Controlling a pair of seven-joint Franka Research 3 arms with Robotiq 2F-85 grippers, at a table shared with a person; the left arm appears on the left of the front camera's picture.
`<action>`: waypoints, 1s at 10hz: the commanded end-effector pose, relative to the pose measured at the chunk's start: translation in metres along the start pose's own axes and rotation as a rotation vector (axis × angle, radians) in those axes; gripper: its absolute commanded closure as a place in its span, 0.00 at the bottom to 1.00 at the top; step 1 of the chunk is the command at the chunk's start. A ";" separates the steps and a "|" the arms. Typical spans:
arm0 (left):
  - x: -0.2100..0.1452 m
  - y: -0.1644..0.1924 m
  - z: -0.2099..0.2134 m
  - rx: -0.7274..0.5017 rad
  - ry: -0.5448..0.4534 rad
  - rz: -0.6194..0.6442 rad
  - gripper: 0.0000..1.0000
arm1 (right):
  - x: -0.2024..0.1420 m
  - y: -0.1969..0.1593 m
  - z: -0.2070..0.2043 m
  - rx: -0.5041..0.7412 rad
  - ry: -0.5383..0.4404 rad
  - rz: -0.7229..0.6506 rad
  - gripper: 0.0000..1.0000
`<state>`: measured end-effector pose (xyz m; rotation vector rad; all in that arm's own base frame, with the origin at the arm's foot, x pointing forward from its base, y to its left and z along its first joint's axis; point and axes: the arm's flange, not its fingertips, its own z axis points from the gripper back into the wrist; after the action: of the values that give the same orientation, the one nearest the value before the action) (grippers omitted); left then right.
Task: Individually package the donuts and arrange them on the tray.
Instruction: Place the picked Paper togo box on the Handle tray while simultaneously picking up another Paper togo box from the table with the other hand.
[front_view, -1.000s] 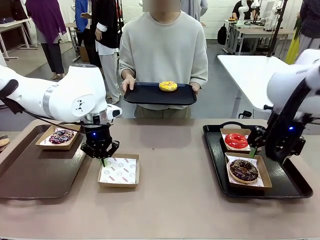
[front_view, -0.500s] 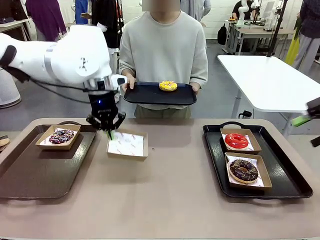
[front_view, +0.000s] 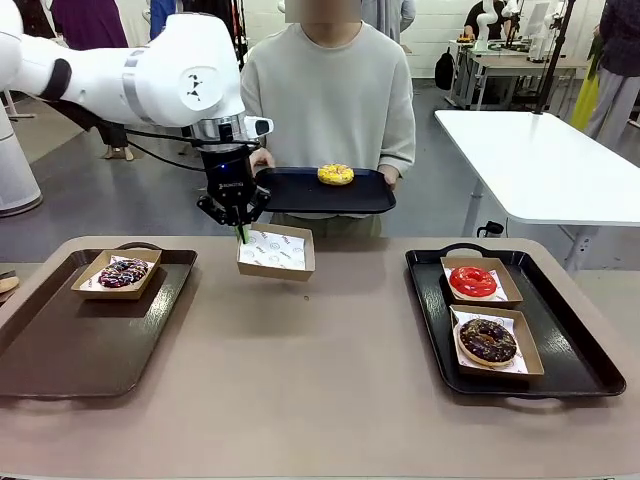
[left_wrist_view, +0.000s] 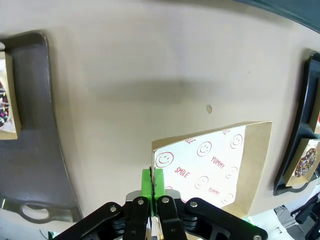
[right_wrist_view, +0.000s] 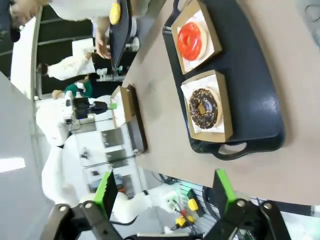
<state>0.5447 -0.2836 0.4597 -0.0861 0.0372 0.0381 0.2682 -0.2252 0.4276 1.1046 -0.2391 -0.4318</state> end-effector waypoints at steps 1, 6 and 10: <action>0.019 -0.016 -0.001 0.041 0.017 0.027 1.00 | 0.036 -0.019 0.005 0.081 0.049 -0.007 0.00; 0.043 -0.025 -0.006 0.063 0.015 0.064 1.00 | 0.057 -0.050 0.002 0.096 0.078 0.039 0.00; 0.037 -0.020 -0.010 0.030 0.024 0.034 1.00 | 0.057 -0.046 -0.007 0.074 0.058 0.069 0.00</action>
<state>0.5837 -0.3053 0.4504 -0.0540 0.0647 0.0717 0.3106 -0.2642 0.3815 1.1808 -0.1979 -0.3428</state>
